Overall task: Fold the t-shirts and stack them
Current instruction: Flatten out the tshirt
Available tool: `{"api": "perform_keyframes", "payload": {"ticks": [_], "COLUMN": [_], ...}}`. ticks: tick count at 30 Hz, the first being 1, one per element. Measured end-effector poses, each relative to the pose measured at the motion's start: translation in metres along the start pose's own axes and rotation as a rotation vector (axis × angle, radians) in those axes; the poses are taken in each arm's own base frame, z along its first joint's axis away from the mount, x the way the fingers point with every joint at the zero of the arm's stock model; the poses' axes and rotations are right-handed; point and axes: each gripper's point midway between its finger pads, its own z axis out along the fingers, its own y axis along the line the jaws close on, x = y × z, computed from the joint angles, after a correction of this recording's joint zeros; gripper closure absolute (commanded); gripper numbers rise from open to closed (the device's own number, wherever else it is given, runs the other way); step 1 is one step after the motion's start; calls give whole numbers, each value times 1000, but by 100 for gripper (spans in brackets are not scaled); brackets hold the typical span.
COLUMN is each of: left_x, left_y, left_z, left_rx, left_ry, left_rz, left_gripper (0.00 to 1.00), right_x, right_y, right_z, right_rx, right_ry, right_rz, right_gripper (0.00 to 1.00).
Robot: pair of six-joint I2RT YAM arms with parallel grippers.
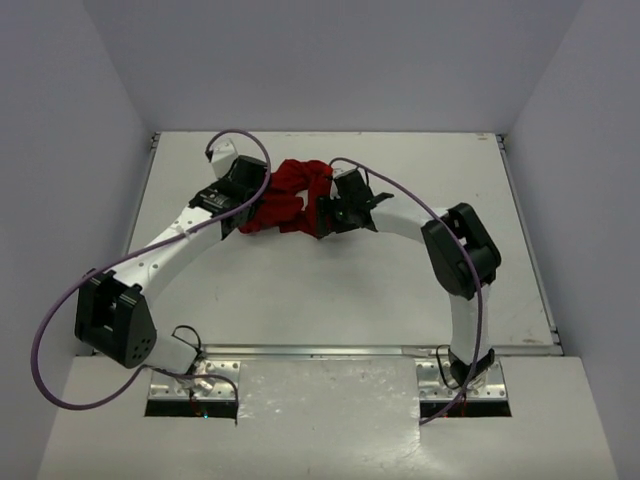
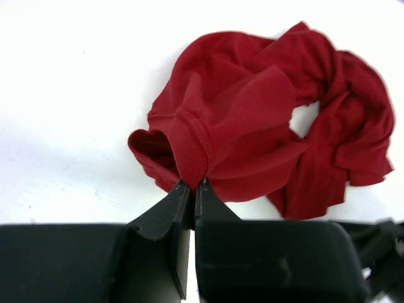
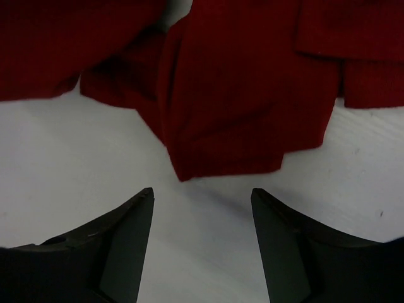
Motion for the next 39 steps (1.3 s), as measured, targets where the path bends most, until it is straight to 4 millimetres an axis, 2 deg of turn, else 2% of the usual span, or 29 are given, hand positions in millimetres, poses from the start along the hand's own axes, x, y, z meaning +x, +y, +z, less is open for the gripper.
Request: {"api": "perform_keyframes", "payload": {"ticks": [2, 5, 7, 8, 9, 10, 11, 13, 15, 18, 21, 24, 26, 27, 31, 32, 33, 34, 35, 36, 37, 38, 39], "left_x": [9, 22, 26, 26, 25, 24, 21, 16, 9, -4, -21, -28, -25, -23, -9, -5, -2, -1, 0, 2, 4, 6, 8], "left_y": [8, 16, 20, 21, 21, 21, 22, 24, 26, 32, 32, 33, 31, 30, 37, 40, 44, 47, 51, 56, 62, 66, 70], "left_z": [0, 3, 2, 1, -1, -3, -5, -13, -22, -38, -53, -61, -63, -63, -62, -62, -63, -65, -66, -68, -70, -71, -72], "left_rx": [-16, -38, -44, -45, -41, -37, -33, -23, -11, 0, 19, 36, 50, 56, 43, 40, 37, 35, 33, 31, 28, 24, 18], "left_ry": [19, 46, 57, 59, 58, 55, 50, 39, 26, 4, -29, -42, -32, -24, 7, 13, 20, 19, 13, 8, 2, -1, -3], "left_rz": [16, 41, 49, 50, 48, 44, 41, 36, 35, 36, 22, 11, 10, 11, 26, 30, 32, 32, 28, 24, 20, 17, 15], "left_gripper": [100, 100, 100, 100, 100, 100, 100, 100, 100, 100, 100, 100, 100, 100, 100, 100, 100, 100, 100, 100, 99, 99, 89], "right_x": [-6, 0, -10, -15, -20, -25, -27, -26, -14, -2, -19, -37, -24, -15, 58, 70, 79, 85, 91, 96, 100, 105, 109], "right_y": [-2, -2, 2, 3, 4, 3, 3, -3, -16, -39, -62, -82, -91, -89, -65, -58, -50, -46, -41, -36, -31, -28, -27], "right_z": [18, 35, 45, 49, 57, 62, 64, 60, 41, -2, -51, -84, -101, -105, -125, -131, -138, -146, -154, -162, -170, -176, -181], "right_rx": [32, 72, 101, 115, 131, 152, 162, 200, 256, 333, 362, 341, 314, 287, 154, 121, 87, 69, 39, 8, -16, -35, -42], "right_ry": [-5, 15, -8, -14, -22, -32, -41, -53, -39, -17, -59, -109, -105, -91, 9, 21, 16, 5, -9, -31, -58, -76, -96], "right_rz": [-39, -88, -132, -144, -161, -179, -184, -183, -182, -163, -93, -8, 37, 48, 73, 80, 95, 100, 102, 108, 111, 111, 121], "right_gripper": [35, 36, 50, 60, 82, 92, 99, 99, 98, 98, 98, 99, 99, 99, 96, 71, 64, 64, 64, 69, 84, 94, 99]}}
